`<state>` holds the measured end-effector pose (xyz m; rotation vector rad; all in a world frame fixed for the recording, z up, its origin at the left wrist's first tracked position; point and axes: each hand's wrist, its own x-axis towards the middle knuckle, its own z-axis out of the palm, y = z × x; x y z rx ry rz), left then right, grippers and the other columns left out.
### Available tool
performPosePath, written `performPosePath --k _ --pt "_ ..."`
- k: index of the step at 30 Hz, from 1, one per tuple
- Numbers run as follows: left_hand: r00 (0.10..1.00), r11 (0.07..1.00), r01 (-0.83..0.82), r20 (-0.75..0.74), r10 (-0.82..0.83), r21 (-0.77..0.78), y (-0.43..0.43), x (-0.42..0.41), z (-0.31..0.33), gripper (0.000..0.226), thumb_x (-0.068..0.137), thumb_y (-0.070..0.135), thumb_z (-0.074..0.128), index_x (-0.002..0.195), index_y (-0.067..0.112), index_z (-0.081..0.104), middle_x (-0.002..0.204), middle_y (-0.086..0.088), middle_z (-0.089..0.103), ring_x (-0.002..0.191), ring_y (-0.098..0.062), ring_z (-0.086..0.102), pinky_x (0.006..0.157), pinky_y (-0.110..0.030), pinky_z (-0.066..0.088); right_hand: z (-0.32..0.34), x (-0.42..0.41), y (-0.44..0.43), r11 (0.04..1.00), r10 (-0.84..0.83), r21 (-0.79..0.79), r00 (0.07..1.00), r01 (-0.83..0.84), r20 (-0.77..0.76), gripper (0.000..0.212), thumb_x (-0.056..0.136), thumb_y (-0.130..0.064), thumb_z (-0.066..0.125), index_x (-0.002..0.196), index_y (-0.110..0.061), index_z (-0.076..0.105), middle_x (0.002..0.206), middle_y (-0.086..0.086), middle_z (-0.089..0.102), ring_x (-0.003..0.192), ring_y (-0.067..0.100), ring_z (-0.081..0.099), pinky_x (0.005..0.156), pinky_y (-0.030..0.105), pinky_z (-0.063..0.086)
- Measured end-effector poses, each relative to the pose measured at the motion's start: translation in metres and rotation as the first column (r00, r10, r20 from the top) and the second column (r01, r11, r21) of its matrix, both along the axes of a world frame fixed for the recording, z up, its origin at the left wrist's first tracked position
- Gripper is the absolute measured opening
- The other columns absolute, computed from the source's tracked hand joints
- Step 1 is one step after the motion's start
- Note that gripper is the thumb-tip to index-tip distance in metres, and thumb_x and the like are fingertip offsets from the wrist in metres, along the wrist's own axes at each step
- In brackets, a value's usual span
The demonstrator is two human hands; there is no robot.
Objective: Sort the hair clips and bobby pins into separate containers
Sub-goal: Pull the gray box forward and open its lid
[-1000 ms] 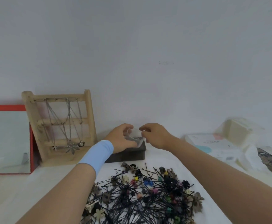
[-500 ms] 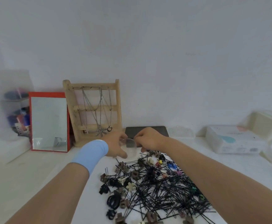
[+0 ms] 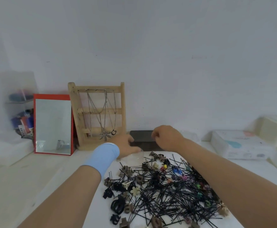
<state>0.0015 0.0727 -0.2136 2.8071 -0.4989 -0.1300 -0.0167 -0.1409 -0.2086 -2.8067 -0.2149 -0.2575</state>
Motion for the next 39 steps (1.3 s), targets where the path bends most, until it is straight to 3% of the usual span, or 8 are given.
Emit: performPosePath --k 4,9,17,21,25,29,33,39 --pt "0.99 0.999 0.009 0.142 -0.003 -0.045 -0.015 0.012 0.017 0.038 0.095 0.034 0.058 0.131 0.023 0.06 0.131 0.001 0.062 0.115 -0.02 0.059 0.1 -0.034 0.046 -0.003 0.01 -0.02 0.966 0.022 -0.26 0.999 -0.009 0.049 0.03 0.094 -0.02 0.054 0.121 -0.025 0.065 0.121 0.001 0.058 0.11 0.027 0.057 0.09 0.039 0.05" --pt "0.992 0.986 0.055 0.101 -0.072 0.159 -0.044 0.026 0.015 0.039 0.091 0.03 0.063 0.129 0.021 0.064 0.127 0.001 0.064 0.109 -0.022 0.062 0.087 -0.029 0.048 -0.015 0.022 -0.025 0.904 0.109 -0.421 0.993 -0.079 0.049 0.033 0.083 -0.026 0.069 0.114 -0.02 0.059 0.107 0.001 0.056 0.096 0.023 0.058 0.071 0.033 0.047" --pt "0.98 0.973 0.067 0.17 -0.106 0.221 -0.053 0.045 0.005 0.049 0.078 0.033 0.076 0.123 0.023 0.061 0.118 0.001 0.059 0.098 -0.021 0.058 0.077 -0.027 0.046 -0.015 0.03 -0.034 0.833 0.261 -0.513 0.965 -0.208 0.033 0.022 0.087 -0.028 0.058 0.102 -0.012 0.061 0.088 0.003 0.061 0.079 0.024 0.058 0.063 0.033 0.045" --pt "0.968 0.938 0.083 0.198 -0.157 0.338 -0.058 0.047 0.009 0.037 0.088 0.015 0.066 0.124 0.018 0.063 0.121 -0.007 0.061 0.107 -0.026 0.059 0.081 -0.03 0.047 -0.023 0.026 -0.036 0.733 0.324 -0.649 0.943 -0.202 0.073 0.021 0.097 -0.015 0.042 0.108 -0.006 0.056 0.087 0.009 0.063 0.071 0.028 0.057 0.057 0.038 0.042" --pt "0.962 0.898 0.097 0.192 -0.195 0.429 -0.063 0.044 0.013 0.028 0.089 0.01 0.06 0.115 0.014 0.068 0.109 -0.01 0.065 0.095 -0.027 0.063 0.066 -0.028 0.044 -0.029 0.025 -0.038 0.639 0.359 -0.747 0.93 -0.184 0.078 0.029 0.091 0.003 0.049 0.12 0.002 0.049 0.085 0.012 0.062 0.065 0.03 0.057 0.051 0.037 0.037" --pt "0.957 0.906 0.104 0.208 -0.204 0.41 -0.058 0.045 0.015 0.025 0.088 0.013 0.058 0.11 0.016 0.07 0.099 -0.007 0.067 0.087 -0.025 0.063 0.061 -0.028 0.045 -0.028 0.03 -0.044 0.731 0.346 -0.661 0.926 -0.167 0.149 0.033 0.099 -0.014 0.05 0.132 -0.007 0.046 0.098 0.008 0.066 0.079 0.027 0.062 0.057 0.035 0.041" --pt "0.956 0.964 0.097 0.245 -0.159 0.247 -0.043 0.051 0.019 0.035 0.09 0.031 0.064 0.124 0.027 0.066 0.118 0.002 0.065 0.105 -0.024 0.061 0.086 -0.033 0.051 -0.025 0.026 -0.056 0.941 0.196 -0.321 0.947 -0.108 0.254 0.055 0.094 -0.043 0.061 0.141 -0.022 0.041 0.125 0.001 0.061 0.109 0.023 0.058 0.088 0.037 0.049" --pt "0.845 0.998 0.055 0.534 -0.035 -0.021 -0.042 0.053 0.019 0.031 0.091 0.024 0.066 0.122 0.021 0.064 0.119 -0.001 0.055 0.114 -0.021 0.047 0.094 -0.032 0.044 -0.03 0.016 -0.045 0.934 0.107 -0.356 0.918 0.04 0.382 0.088 0.061 -0.052 0.085 0.129 -0.02 0.041 0.133 0.005 0.042 0.115 0.025 0.046 0.096 0.037 0.043"
